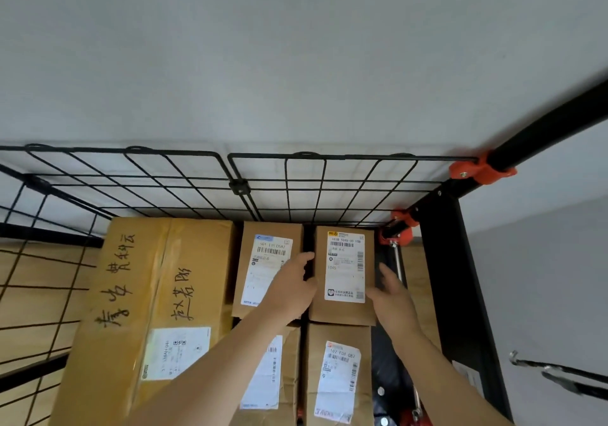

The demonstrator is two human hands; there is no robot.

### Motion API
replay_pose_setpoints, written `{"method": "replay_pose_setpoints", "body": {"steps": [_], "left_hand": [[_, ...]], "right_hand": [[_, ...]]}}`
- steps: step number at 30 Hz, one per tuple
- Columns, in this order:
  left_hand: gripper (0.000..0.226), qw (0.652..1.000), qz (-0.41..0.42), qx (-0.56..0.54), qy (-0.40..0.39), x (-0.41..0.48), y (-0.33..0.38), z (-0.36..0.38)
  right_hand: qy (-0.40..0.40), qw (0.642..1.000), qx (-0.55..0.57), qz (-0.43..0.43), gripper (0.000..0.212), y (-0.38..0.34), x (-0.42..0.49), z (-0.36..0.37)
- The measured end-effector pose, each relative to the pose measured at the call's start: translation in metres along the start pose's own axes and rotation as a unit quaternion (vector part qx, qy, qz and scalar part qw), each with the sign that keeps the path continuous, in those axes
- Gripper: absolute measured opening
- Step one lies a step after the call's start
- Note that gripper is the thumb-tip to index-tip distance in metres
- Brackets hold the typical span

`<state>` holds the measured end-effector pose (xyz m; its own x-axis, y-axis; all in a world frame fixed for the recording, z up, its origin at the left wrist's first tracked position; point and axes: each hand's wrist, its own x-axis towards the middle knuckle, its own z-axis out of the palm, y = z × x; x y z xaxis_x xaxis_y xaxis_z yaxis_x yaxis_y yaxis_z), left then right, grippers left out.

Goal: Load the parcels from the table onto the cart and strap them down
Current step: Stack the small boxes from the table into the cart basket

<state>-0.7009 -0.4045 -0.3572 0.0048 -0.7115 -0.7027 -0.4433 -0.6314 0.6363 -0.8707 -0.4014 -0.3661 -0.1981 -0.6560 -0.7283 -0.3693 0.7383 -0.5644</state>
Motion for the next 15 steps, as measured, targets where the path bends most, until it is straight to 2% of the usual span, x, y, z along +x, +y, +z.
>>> {"method": "replay_pose_setpoints", "body": {"steps": [3,5,15], "left_hand": [[0.042,0.997,0.031,0.067,0.018,-0.021,-0.003,-0.024],[0.039,0.996,0.039,0.082,0.022,-0.036,-0.007,-0.043],[0.039,0.973,0.147,0.167,0.057,-0.181,-0.024,-0.144]], "right_hand": [[0.014,0.996,-0.068,-0.048,0.048,-0.011,-0.029,0.003],[0.017,0.993,-0.090,-0.070,0.049,-0.020,-0.049,0.008],[0.008,0.977,-0.108,-0.183,0.042,-0.072,-0.205,0.071]]}}
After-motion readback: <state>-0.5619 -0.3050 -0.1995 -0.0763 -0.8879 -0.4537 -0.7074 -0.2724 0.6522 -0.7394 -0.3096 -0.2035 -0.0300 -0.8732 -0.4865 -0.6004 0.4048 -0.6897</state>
